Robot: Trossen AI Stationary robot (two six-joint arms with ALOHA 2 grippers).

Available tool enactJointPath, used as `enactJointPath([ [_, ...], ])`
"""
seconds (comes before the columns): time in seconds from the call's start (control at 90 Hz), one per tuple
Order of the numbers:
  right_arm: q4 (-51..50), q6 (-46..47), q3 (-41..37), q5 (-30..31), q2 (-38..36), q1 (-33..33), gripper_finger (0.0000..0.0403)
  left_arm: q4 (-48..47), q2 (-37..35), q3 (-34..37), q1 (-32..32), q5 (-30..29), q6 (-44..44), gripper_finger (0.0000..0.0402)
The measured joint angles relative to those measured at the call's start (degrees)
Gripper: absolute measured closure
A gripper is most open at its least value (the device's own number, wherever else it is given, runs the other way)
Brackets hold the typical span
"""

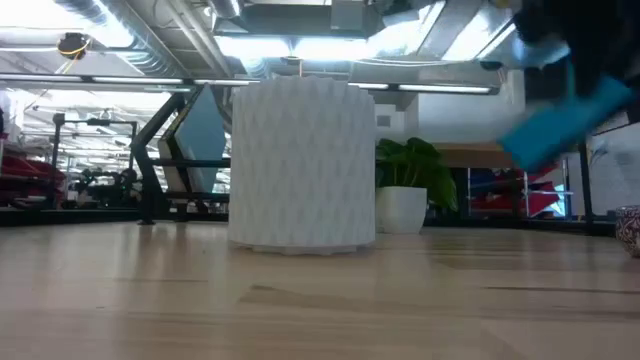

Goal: Stock shelves
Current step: Remove the tape dispenser from the shelf, then remove the white pot from under the shelf

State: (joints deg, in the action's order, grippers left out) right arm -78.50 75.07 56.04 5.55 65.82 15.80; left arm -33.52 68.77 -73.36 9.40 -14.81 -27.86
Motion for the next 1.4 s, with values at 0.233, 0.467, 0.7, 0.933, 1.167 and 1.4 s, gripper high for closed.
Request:
enactJointPath([
  [0.233, 1.80, 28.84, -9.37, 9.12, -0.63, 5.73, 0.0214, -0.04, 0.00, 0.00, 0.00, 0.00, -1.60, 0.0295],
  [0.467, 3.21, 43.48, -13.67, 12.81, 1.21, 9.03, 0.0192, -0.04, 0.02, 0.00, -0.04, -0.24, -2.08, 0.0295],
  [0.7, 3.67, 40.32, -13.67, 9.34, 2.16, 8.98, 0.0102, 0.23, 0.02, -0.04, -0.17, -1.46, -2.14, 0.0295],
  [0.933, 1.02, 36.03, -9.83, 7.93, 2.21, 8.99, 0.0087, 0.13, 0.02, -0.04, -0.34, -1.55, -2.65, 0.0295],
  [1.167, 0.73, 16.90, 4.31, 22.75, 2.14, 8.53, 0.0085, 0.17, 0.02, -0.04, -0.34, -2.23, -2.66, 0.0295],
  [1.4, 28.02, -15.39, 2.43, 30.89, 3.67, 4.91, 0.0085, 0.42, 0.02, -0.04, -1.07, -2.34, -1.73, 0.0295],
])
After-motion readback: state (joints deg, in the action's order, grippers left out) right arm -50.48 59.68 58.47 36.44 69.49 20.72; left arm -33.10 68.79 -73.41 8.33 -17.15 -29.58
